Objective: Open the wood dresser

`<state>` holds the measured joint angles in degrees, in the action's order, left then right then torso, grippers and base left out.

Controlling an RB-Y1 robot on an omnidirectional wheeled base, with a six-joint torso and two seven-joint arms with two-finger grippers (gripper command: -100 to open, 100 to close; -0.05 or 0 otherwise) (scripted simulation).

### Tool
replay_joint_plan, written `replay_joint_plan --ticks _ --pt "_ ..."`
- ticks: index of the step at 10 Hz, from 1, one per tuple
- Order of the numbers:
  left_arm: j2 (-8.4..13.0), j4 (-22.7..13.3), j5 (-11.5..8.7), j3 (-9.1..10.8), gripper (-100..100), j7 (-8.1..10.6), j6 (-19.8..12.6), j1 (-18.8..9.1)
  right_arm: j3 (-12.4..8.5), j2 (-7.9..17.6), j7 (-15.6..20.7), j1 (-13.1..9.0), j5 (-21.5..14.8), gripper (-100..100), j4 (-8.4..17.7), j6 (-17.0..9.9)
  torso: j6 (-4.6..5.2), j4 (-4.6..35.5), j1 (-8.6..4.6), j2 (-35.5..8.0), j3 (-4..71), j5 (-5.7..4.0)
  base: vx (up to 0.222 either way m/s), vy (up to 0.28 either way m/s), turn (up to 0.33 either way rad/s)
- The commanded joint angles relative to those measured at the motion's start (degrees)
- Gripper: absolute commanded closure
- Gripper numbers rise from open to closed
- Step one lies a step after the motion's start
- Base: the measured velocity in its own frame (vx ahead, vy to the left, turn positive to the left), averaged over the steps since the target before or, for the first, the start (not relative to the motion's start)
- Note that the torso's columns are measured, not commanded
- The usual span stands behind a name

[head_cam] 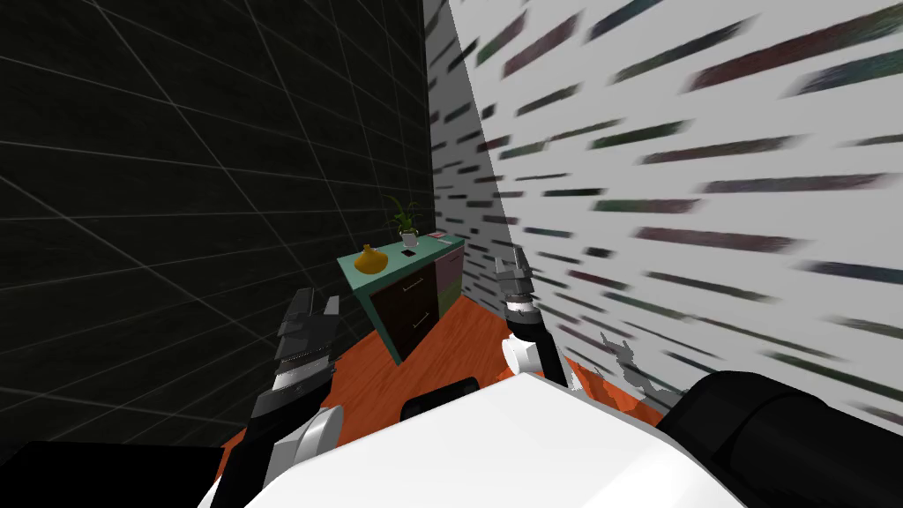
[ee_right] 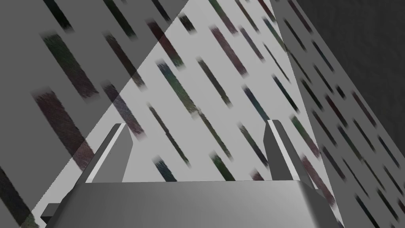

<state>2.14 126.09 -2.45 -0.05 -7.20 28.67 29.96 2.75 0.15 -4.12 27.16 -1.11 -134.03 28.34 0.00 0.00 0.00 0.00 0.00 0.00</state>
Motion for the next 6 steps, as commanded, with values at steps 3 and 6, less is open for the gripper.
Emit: replay_joint_plan --ticks 3,6 --pt "0.0 0.0 0.0 0.00 0 0.00 0.0 0.0 0.0 0.0 0.0 0.0 0.0 0 0.0 0.0 0.00 10.1 0.00 -10.0 20.1 0.00 0.000 0.000 0.000" --pt "0.0 0.0 0.0 0.00 0 0.00 0.0 0.0 0.0 0.0 0.0 0.0 0.0 0 0.0 0.0 0.00 22.7 0.00 -22.7 45.4 0.00 0.000 0.000 0.000"
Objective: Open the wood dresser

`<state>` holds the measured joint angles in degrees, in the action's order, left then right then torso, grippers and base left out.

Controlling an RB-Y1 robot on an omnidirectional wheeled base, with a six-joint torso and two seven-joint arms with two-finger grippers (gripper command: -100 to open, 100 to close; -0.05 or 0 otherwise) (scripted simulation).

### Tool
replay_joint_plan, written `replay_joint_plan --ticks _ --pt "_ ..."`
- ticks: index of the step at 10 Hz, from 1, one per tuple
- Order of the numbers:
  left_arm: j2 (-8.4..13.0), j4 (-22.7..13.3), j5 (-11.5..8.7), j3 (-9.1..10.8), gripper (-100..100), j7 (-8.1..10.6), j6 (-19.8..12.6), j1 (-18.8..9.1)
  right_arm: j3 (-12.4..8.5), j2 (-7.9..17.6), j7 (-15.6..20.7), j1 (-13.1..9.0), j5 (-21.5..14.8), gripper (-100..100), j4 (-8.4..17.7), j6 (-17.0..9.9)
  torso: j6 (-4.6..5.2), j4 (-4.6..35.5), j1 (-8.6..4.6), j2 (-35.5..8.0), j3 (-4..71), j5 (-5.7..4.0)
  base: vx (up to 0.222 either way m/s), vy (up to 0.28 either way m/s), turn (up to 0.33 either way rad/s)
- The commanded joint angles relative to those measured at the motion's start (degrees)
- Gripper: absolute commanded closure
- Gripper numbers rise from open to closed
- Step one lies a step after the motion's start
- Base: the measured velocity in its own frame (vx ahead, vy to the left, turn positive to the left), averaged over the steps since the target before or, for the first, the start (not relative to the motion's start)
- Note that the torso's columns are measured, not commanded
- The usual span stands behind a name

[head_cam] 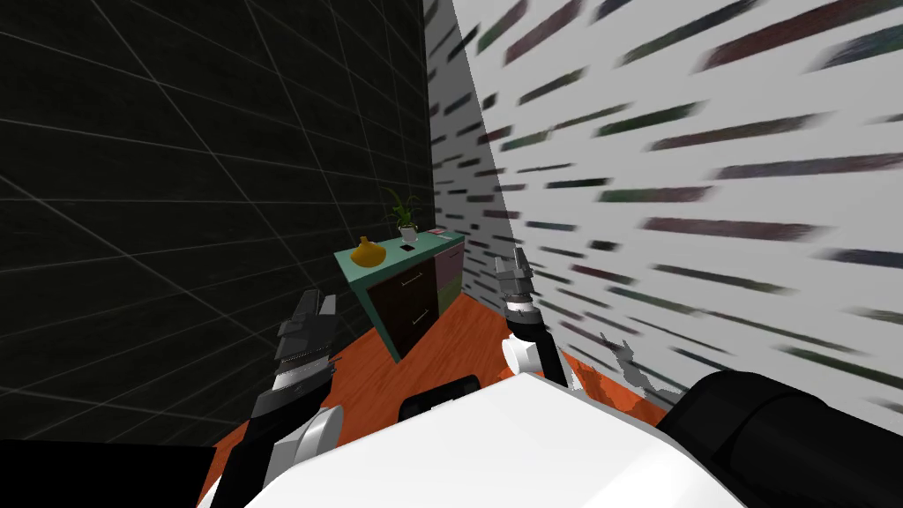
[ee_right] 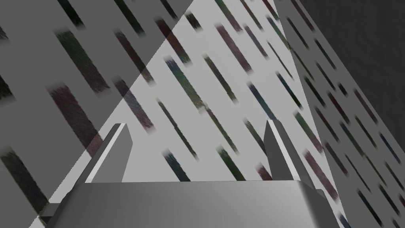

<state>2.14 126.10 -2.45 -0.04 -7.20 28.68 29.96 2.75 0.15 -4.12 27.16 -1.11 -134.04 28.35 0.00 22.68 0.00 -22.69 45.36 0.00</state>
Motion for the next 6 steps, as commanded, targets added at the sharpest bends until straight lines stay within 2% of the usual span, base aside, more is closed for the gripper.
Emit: replay_joint_plan --ticks 1,3,4,6 --pt "0.0 0.0 0.0 0.00 0 0.00 0.0 0.0 0.0 0.0 0.0 0.0 0.0 0 0.0 0.0 0.00 4.2 0.00 -4.2 8.5 0.00 0.000 0.000 0.000" --pt "0.0 0.0 0.0 0.00 0 0.00 0.0 0.0 0.0 0.0 0.0 0.0 0.0 0 0.0 0.0 0.00 12.7 0.00 -12.7 25.4 0.00 0.000 0.000 0.000" --pt "2.3 -0.7 -0.3 0.38 -100 0.05 -0.2 -0.1 0.0 0.0 0.0 0.0 0.0 0 0.0 0.0 0.00 16.9 0.00 -16.9 33.8 0.00 0.045 -0.024 0.045" --pt "4.7 -2.2 -0.9 1.17 -100 0.14 -0.6 -0.2 0.0 0.0 0.0 0.0 0.0 0 0.0 0.0 0.00 19.3 -0.11 -19.2 39.0 -0.03 0.099 -0.074 0.070"
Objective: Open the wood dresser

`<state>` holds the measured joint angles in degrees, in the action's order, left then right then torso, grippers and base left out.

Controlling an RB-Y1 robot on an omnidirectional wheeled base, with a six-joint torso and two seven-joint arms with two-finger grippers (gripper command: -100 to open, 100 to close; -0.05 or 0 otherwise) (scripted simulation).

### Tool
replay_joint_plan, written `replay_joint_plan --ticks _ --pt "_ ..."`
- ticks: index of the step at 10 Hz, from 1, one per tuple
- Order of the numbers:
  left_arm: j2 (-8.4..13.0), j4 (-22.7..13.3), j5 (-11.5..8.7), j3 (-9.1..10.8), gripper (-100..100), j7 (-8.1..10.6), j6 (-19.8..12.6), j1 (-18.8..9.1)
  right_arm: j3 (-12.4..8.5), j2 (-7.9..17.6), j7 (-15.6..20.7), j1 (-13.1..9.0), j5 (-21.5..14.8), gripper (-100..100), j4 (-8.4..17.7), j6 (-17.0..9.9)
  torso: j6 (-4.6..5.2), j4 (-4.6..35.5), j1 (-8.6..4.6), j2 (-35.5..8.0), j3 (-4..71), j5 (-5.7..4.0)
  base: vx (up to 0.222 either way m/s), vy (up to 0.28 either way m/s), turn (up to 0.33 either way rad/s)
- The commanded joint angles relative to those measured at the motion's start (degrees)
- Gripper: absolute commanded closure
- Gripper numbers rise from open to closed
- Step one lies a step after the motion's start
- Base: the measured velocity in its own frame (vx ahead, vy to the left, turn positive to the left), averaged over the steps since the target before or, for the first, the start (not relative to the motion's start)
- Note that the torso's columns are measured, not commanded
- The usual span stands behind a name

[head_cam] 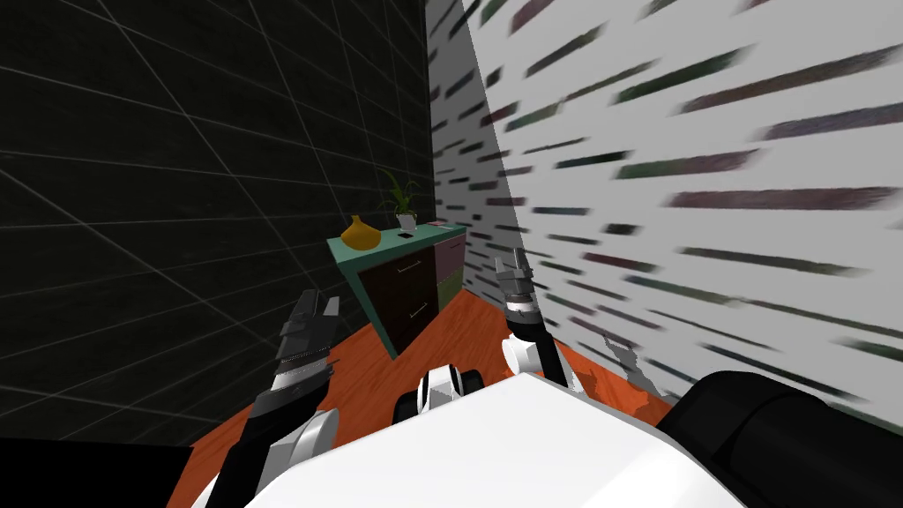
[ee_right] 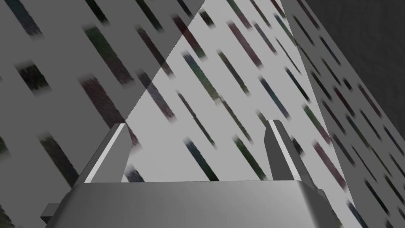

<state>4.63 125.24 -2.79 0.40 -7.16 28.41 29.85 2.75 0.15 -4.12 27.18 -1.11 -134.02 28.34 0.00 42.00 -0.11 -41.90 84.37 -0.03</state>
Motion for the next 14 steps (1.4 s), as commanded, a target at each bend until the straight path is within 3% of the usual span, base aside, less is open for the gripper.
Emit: replay_joint_plan --ticks 1,5,10,14 --pt "2.8 -1.9 -0.8 1.04 -100 0.14 -0.5 -0.1 0.0 0.0 0.0 0.0 0.0 0 0.0 0.0 -0.01 0.1 -0.10 -0.1 0.3 -0.03 0.160 -0.116 0.084" --pt "4.1 -5.4 -2.3 3.03 -100 0.37 -1.6 -0.3 0.0 0.0 0.0 0.0 0.0 0 0.0 0.0 -0.01 0.3 0.09 -0.4 0.2 0.03 0.180 -0.128 0.097" --pt "3.1 -9.8 -4.4 5.70 -100 0.65 -2.9 -0.6 0.0 0.0 0.0 0.0 0.0 0 0.0 0.0 0.00 0.3 0.21 -0.4 0.2 0.06 0.153 -0.141 0.095" --pt "5.1 -13.2 -5.9 7.69 -100 0.87 -3.9 -0.8 0.0 0.0 0.0 0.0 0.0 0 0.0 0.0 0.00 0.3 0.13 -0.4 0.2 0.03 0.161 -0.143 0.100"
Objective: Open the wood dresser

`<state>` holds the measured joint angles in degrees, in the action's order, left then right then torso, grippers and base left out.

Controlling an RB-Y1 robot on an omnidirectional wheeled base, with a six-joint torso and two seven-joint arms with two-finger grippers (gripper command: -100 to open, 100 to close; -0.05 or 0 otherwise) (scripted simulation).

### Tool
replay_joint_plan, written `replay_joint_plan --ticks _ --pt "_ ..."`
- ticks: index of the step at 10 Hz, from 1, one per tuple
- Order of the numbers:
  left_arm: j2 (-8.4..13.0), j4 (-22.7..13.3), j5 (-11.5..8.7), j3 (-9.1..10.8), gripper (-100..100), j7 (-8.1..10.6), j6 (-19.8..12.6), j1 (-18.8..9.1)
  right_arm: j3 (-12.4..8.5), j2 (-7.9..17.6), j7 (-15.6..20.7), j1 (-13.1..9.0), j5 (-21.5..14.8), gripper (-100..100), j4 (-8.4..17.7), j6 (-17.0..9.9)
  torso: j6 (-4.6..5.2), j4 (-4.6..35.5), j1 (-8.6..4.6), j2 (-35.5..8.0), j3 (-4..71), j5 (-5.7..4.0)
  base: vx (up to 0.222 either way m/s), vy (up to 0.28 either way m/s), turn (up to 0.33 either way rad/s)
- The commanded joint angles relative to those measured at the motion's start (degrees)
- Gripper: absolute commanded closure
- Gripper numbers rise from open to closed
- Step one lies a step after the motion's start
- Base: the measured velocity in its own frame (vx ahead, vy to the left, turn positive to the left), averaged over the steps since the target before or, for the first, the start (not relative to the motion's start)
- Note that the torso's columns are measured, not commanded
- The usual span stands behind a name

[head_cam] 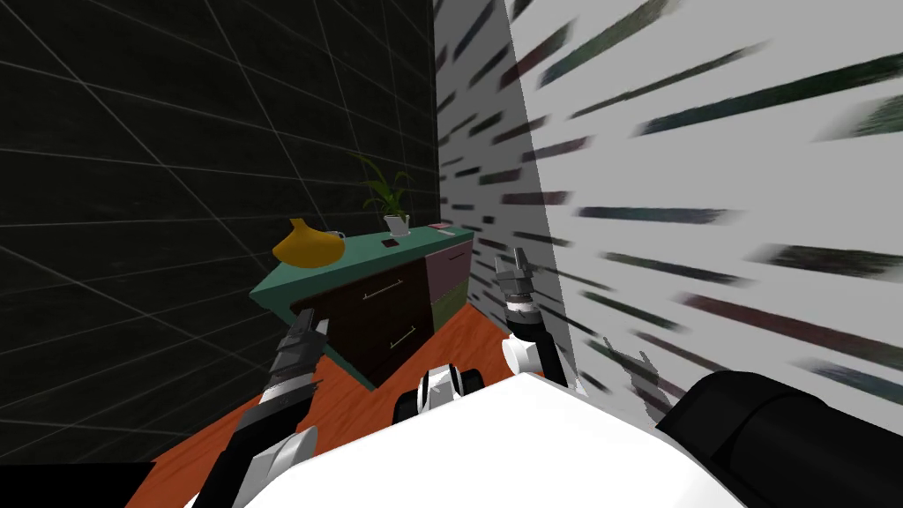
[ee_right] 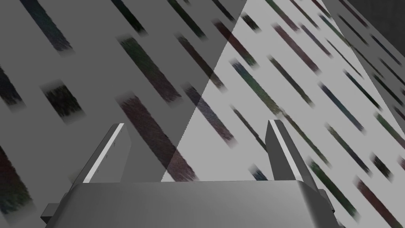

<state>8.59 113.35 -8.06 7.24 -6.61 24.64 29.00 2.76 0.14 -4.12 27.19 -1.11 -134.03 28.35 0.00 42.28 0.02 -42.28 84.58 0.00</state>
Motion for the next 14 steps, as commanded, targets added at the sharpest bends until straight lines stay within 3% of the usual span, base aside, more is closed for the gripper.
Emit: replay_joint_plan --ticks 1,4,7,12,14 --pt "1.6 -2.4 -1.2 1.49 -100 0.39 -0.4 0.0 0.0 0.0 0.0 0.0 0.0 0 0.0 0.0 0.00 0.0 0.07 -0.1 -0.1 0.02 0.165 -0.128 0.104" --pt "1.1 -4.7 -2.2 2.89 -100 0.54 -1.1 -0.1 0.0 0.0 0.0 0.0 0.0 0 0.0 0.0 -0.01 0.0 -0.15 0.0 0.0 -0.03 0.139 -0.161 0.095" --pt "-2.8 -6.9 -3.3 4.31 -100 0.68 -1.8 -0.2 0.0 0.0 0.0 0.0 0.0 0 0.0 0.0 0.00 0.0 0.03 0.0 0.0 0.01 0.129 -0.142 0.083" --pt "-11.3 -8.4 -4.1 5.33 -100 0.78 -2.2 -0.3 0.0 0.0 0.0 0.0 0.0 0 0.0 0.0 0.00 0.1 0.05 -0.2 -0.1 0.02 0.082 -0.077 0.040" --pt "-10.3 -6.9 -4.4 5.53 -100 0.74 -3.3 0.2 0.0 0.0 0.0 0.0 0.0 0 0.0 0.0 0.00 0.0 0.12 -0.1 -0.1 0.03 0.032 -0.004 -0.008"
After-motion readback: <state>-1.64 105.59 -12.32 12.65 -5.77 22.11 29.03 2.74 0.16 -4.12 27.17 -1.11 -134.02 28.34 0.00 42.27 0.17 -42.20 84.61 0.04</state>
